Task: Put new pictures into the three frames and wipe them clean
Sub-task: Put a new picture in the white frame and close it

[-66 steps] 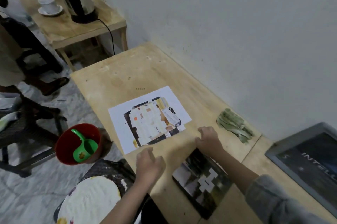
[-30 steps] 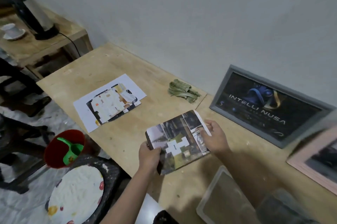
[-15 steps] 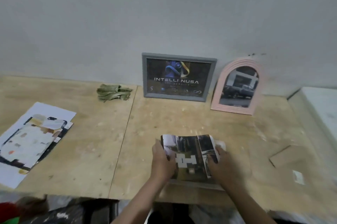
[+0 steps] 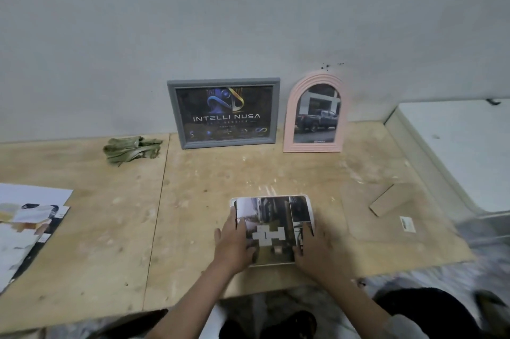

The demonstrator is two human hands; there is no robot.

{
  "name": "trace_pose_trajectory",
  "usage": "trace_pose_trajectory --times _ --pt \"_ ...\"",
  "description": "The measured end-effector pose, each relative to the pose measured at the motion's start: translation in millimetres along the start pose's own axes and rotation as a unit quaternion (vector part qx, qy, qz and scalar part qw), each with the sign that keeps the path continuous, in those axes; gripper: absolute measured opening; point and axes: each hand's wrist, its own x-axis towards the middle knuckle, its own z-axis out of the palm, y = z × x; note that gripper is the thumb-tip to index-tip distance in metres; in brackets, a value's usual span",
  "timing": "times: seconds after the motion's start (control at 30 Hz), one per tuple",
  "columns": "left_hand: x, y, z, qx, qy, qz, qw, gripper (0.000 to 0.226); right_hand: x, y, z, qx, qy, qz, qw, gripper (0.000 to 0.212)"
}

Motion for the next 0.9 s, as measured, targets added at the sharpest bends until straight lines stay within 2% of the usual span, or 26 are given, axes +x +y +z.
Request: trace_pose_trajectory --times 0.13,0.27,0.47,0.53,0.6,0.63,0.73,0.83,0.9 --pt "0 -1 2 0.001 -0.02 -0.022 1.0 0.056 -1 5 1 -0.023 -0.017 0.0 1.0 0.063" --pt "1 7 1 -0.024 0.011 -0.034 0.999 0.029 1 15 3 -0.008 -0.027 -0.012 1.0 0.064" --pt "10 48 1 -0.034 0.055 -0.055 0.996 0.051 9 36 -8 0.017 -0.032 -0.059 0.998 0.056" --pt "13 72 5 -0.049 0.065 -0.055 0.995 0.06 14 47 -20 0.005 -0.036 -0.065 0.997 0.065" --pt "18 106 11 -0.078 0.063 -0.04 0.994 0.059 20 68 -36 -0.007 -0.023 -0.063 0.998 0.078" --pt "19 117 13 -0.099 0.057 -0.033 0.993 0.056 25 76 -43 -0.024 -0.011 -0.059 0.998 0.074" --pt "28 172 23 -0.163 0.038 -0.014 0.986 0.047 35 127 -66 0.014 -0.016 -0.011 1.0 0.057" --pt "39 217 37 -0.211 0.004 -0.043 0.977 0.051 43 183 -81 0.031 0.038 0.056 0.997 0.062" --pt "46 243 45 -0.216 -0.021 -0.063 0.974 0.048 44 213 -100 0.029 0.07 0.114 0.991 0.052"
